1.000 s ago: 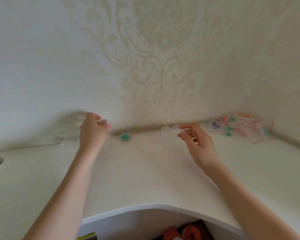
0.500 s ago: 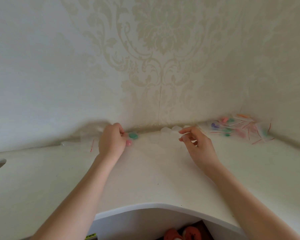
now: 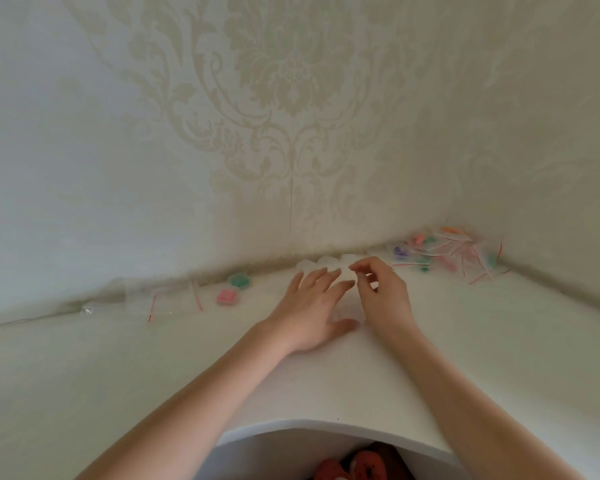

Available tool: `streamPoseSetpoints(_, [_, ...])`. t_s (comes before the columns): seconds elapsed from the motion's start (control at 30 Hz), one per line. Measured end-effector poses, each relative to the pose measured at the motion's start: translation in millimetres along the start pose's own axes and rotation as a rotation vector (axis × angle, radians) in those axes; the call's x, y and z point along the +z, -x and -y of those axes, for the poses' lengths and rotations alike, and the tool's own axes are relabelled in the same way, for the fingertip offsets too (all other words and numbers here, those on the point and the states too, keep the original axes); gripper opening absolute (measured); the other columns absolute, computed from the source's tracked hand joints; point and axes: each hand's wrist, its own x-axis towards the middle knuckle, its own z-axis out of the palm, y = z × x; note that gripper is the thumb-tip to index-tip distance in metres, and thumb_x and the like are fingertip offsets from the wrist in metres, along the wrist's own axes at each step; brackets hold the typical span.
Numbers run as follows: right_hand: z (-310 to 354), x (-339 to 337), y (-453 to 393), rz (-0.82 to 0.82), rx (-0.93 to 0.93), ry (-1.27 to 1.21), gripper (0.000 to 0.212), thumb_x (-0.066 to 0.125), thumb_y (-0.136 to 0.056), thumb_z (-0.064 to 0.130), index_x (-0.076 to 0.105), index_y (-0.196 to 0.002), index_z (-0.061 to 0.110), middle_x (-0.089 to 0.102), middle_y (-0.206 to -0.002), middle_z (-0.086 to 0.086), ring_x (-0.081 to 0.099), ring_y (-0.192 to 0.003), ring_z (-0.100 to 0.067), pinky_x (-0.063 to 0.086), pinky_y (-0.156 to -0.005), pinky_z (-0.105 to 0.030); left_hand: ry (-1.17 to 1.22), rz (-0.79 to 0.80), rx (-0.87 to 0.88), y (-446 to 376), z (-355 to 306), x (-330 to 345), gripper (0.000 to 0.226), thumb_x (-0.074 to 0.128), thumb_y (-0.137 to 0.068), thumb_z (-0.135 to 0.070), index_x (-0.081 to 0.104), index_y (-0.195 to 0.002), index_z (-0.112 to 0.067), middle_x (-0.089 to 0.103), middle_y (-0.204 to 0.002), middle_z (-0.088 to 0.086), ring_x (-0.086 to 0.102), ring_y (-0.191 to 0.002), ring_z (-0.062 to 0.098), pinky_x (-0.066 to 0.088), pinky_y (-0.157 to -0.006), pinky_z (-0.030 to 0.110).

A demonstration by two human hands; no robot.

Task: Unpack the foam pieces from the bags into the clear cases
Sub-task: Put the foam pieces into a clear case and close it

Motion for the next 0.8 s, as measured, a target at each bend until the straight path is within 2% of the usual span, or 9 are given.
streamPoseSetpoints(0.07, [-8, -10, -11, -0.149, 0.046, 0.022, 0.022, 0.047, -0.089, 0.002, 0.062, -0.099, 0.015, 0.064, -0.099, 0.003, 0.057, -0.089, -0.014, 0.042, -0.077, -0.016, 0.003, -0.046, 0.028, -19, -8, 3, 0.065, 0.039, -0.091, -0.059, 0.025, -0.147, -0.028, 0.016, -0.157, -0.001, 0.006, -0.145, 0.017, 0.0, -0.118, 0.041])
streamPoseSetpoints(0.17, [-29, -27, -42, -0.258, 0.129, 0.163, 0.028, 0.046, -0.084, 0.001, 0.059, -0.106, 0.013, 0.064, -0.106, -0.005, 0.056, -0.1, -0.029, 0.046, -0.087, -0.041, 0.068, -0.165, 0.074, -46, -17, 9, 0.056, 0.039, -0.092, -0.057, 0.041, -0.138, -0.025, 0.032, -0.149, -0.002, 0.02, -0.14, 0.017, 0.008, -0.115, 0.037])
streamPoseSetpoints(0.23, [-43, -39, -66, -0.202, 0.159, 0.389, 0.036, 0.046, -0.084, 0.0, 0.055, -0.116, 0.012, 0.061, -0.116, -0.01, 0.05, -0.11, -0.035, 0.043, -0.086, -0.04, 0.095, -0.251, 0.117, -62, -22, 16, 0.049, 0.037, -0.091, -0.054, 0.054, -0.123, -0.021, 0.051, -0.132, -0.001, 0.039, -0.128, 0.019, 0.019, -0.108, 0.033])
streamPoseSetpoints(0.3, [-58, -49, -88, -0.079, 0.18, 0.662, 0.047, 0.045, -0.085, -0.001, 0.047, -0.13, 0.012, 0.052, -0.131, -0.011, 0.041, -0.123, -0.033, 0.038, -0.09, -0.039, 0.108, -0.398, 0.141, -75, -26, 26, 0.041, 0.038, -0.09, -0.047, 0.063, -0.1, -0.017, 0.065, -0.103, 0.0, 0.057, -0.103, 0.022, 0.027, -0.092, 0.028])
streamPoseSetpoints(0.4, [-80, -52, -108, 0.068, 0.172, 0.95, 0.049, 0.04, -0.092, 0.003, 0.036, -0.14, 0.014, 0.037, -0.147, -0.007, 0.029, -0.138, -0.025, 0.034, -0.1, -0.039, 0.136, -0.546, 0.109, -87, -24, 41, 0.033, 0.039, -0.089, -0.039, 0.061, -0.08, -0.016, 0.064, -0.077, -0.002, 0.061, -0.078, 0.023, 0.034, -0.076, 0.03])
streamPoseSetpoints(0.47, [-92, -46, -115, 0.098, 0.181, 1.019, 0.039, 0.037, -0.096, 0.008, 0.045, -0.134, 0.015, 0.05, -0.134, -0.012, 0.04, -0.129, -0.028, 0.035, -0.098, -0.038, 0.189, -0.489, 0.051, -88, -23, 43, 0.037, 0.034, -0.091, -0.039, 0.059, -0.079, -0.015, 0.062, -0.074, -0.001, 0.06, -0.076, 0.024, 0.039, -0.074, 0.033])
streamPoseSetpoints(0.53, [-99, -39, -118, 0.034, 0.193, 0.986, 0.031, 0.038, -0.097, 0.01, 0.058, -0.12, 0.014, 0.061, -0.115, -0.014, 0.054, -0.113, -0.03, 0.042, -0.092, -0.036, 0.218, -0.436, 0.019, -86, -20, 43, 0.041, 0.028, -0.091, -0.04, 0.057, -0.079, -0.015, 0.061, -0.074, 0.001, 0.058, -0.076, 0.024, 0.041, -0.073, 0.035])
streamPoseSetpoints(0.63, [-103, -37, -122, -0.123, 0.289, 0.573, 0.024, 0.049, -0.093, 0.012, 0.069, -0.106, 0.013, 0.068, -0.105, -0.013, 0.062, -0.1, -0.03, 0.047, -0.079, -0.032, 0.175, -0.491, 0.0, -85, -17, 41, 0.034, 0.032, -0.091, -0.033, 0.055, -0.073, -0.016, 0.059, -0.067, 0.0, 0.057, -0.07, 0.023, 0.04, -0.067, 0.032])
streamPoseSetpoints(0.8, [-78, -47, -120, -0.318, 0.148, 0.187, 0.021, 0.05, -0.094, 0.01, 0.069, -0.101, 0.005, 0.066, -0.093, -0.008, 0.054, -0.082, -0.018, 0.03, -0.065, -0.02, 0.143, -0.607, 0.002, -83, -22, 38, 0.021, 0.039, -0.087, -0.02, 0.059, -0.08, -0.017, 0.061, -0.073, -0.001, 0.057, -0.073, 0.023, 0.03, -0.07, 0.028])
